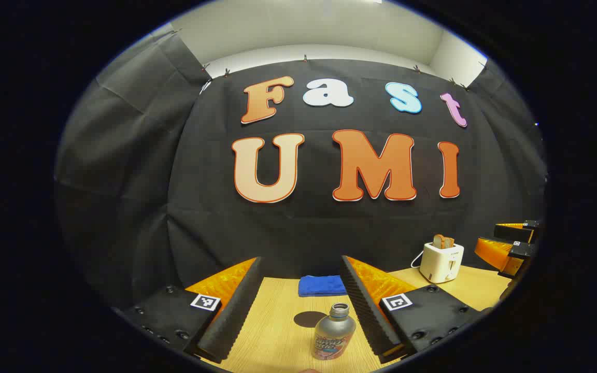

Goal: Open the teacup lid with one hand, grasp the water bottle and pour water into the teacup with the other hand; after pouring, place the water bottle on the coaster and then close the teacup lid.

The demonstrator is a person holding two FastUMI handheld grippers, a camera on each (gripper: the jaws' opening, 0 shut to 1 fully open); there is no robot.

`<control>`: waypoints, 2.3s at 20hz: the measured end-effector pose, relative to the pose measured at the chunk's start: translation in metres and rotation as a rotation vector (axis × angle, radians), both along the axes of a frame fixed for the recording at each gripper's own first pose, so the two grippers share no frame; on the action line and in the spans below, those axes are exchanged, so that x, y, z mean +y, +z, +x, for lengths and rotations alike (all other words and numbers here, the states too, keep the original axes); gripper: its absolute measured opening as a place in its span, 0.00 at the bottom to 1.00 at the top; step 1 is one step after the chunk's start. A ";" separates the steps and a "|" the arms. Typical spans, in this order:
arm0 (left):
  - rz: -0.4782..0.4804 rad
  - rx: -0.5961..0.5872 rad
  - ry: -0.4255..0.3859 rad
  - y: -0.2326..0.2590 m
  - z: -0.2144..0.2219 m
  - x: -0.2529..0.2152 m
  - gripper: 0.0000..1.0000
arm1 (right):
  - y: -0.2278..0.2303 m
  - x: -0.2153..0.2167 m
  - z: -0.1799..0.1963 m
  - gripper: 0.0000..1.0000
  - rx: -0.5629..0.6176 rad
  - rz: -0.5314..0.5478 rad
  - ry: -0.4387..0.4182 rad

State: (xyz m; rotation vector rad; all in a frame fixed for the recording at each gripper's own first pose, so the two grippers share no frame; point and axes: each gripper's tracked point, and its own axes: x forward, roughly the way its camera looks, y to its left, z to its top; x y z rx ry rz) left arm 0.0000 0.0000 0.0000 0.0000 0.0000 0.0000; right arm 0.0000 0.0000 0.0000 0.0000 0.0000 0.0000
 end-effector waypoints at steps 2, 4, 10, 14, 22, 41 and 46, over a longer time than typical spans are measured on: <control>0.013 0.014 -0.015 -0.007 -0.001 -0.008 1.00 | -0.001 0.002 0.001 0.98 0.008 -0.002 0.005; 0.038 0.022 -0.017 -0.012 -0.002 -0.011 0.98 | -0.003 0.004 0.001 0.98 0.012 0.001 0.010; 0.035 0.029 -0.007 -0.014 0.001 -0.011 0.97 | -0.009 -0.001 0.000 0.98 0.028 -0.007 -0.004; 0.024 0.022 -0.004 -0.012 -0.001 -0.011 1.00 | -0.012 -0.001 0.001 0.98 0.041 0.000 0.004; 0.025 0.032 0.011 -0.021 -0.006 -0.010 1.00 | -0.033 0.009 0.000 0.98 0.079 -0.017 0.034; 0.066 0.211 -0.042 -0.117 -0.021 -0.024 0.98 | -0.156 0.053 0.003 0.94 0.401 -0.046 0.172; 0.071 0.246 -0.062 -0.135 -0.018 -0.029 0.98 | -0.179 0.062 0.007 0.78 0.461 -0.038 0.220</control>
